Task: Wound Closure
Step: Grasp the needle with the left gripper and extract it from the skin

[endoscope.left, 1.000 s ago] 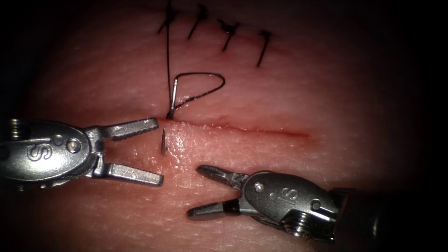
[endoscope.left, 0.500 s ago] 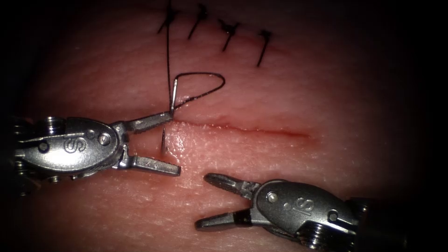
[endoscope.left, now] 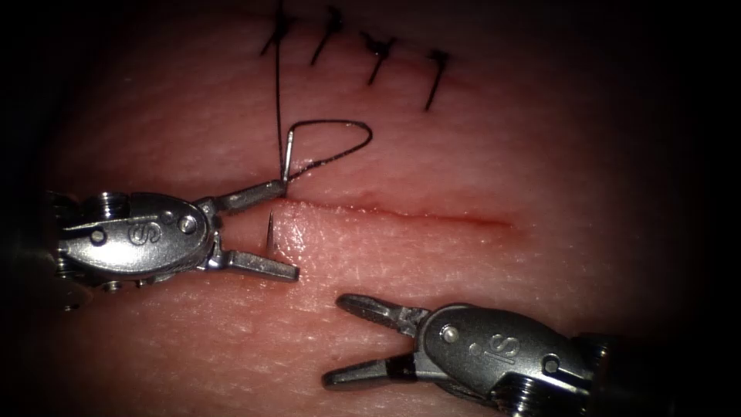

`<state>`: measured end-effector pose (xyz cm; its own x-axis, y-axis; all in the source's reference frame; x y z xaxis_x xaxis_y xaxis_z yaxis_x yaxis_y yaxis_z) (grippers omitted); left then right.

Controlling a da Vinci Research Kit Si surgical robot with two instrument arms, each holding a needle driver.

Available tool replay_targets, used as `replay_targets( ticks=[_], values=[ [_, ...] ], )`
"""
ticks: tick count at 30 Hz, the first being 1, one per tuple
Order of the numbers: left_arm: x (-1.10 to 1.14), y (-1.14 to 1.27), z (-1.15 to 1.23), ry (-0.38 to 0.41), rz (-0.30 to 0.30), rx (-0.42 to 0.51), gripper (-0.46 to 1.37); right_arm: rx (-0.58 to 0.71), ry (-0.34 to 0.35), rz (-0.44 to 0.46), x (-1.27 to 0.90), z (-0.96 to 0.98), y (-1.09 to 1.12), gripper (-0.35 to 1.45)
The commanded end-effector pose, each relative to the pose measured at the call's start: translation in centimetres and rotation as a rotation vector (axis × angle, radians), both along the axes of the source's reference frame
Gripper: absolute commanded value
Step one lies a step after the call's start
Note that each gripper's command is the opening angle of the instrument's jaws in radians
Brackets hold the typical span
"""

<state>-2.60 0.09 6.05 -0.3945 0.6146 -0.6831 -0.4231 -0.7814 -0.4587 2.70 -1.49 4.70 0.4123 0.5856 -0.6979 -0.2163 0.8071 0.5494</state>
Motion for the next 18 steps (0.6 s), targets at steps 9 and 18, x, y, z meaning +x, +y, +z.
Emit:
replay_targets(
  ticks=[9, 18],
  values=[
    [-0.13, -0.18, 0.23, -0.043, 0.138, 0.017, 0.60, 0.004, 0.006, -0.008, 0.00, -0.02, -0.03, 0.83],
    [-0.14, -0.22, 0.29, 0.133, 0.163, -0.048, 0.55, 0.001, 0.007, -0.011, 0.01, -0.07, -0.06, 0.83]
  ],
)
